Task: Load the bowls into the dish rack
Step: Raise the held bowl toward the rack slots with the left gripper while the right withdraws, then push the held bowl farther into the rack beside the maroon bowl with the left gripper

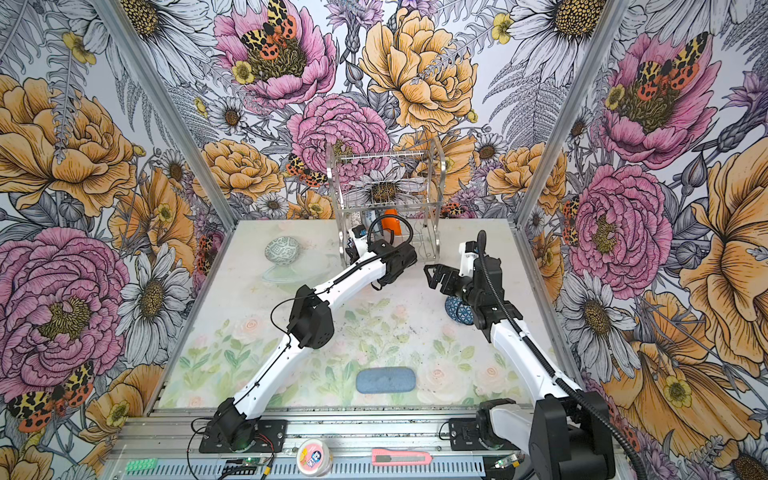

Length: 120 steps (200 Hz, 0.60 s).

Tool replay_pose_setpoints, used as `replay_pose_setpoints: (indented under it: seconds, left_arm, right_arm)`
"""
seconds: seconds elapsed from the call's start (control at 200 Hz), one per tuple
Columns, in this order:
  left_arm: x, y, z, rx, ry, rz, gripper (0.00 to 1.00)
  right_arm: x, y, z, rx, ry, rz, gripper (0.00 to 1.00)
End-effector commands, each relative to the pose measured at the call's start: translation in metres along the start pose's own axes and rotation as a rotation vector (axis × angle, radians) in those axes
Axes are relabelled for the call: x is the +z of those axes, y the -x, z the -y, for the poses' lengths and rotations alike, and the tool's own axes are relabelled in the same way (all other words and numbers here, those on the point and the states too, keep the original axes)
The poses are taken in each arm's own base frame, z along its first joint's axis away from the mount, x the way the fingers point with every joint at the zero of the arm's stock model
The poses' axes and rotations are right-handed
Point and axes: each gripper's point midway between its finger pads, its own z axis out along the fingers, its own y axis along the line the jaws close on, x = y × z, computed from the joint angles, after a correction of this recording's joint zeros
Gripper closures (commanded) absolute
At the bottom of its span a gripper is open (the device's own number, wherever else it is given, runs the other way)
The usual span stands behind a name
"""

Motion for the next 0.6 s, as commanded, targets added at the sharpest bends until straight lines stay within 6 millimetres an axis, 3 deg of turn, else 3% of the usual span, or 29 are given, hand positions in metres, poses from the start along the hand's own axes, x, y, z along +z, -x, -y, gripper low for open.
replay_pose_setpoints:
  seconds: [0.0,0.595]
  left_arm:
    - [-0.001,0.016,0.000,-0.015,0.004,0.072,1.00]
    - [0.008,0.005,-0.018,0.086,0.041,0.075,1.00]
  right_arm:
    - [-0.001,0.005,-0.002,-0.004,0.019,0.020,0.01]
    - [0.001,0.004,0.000,0.006,0.017,0.018,0.01]
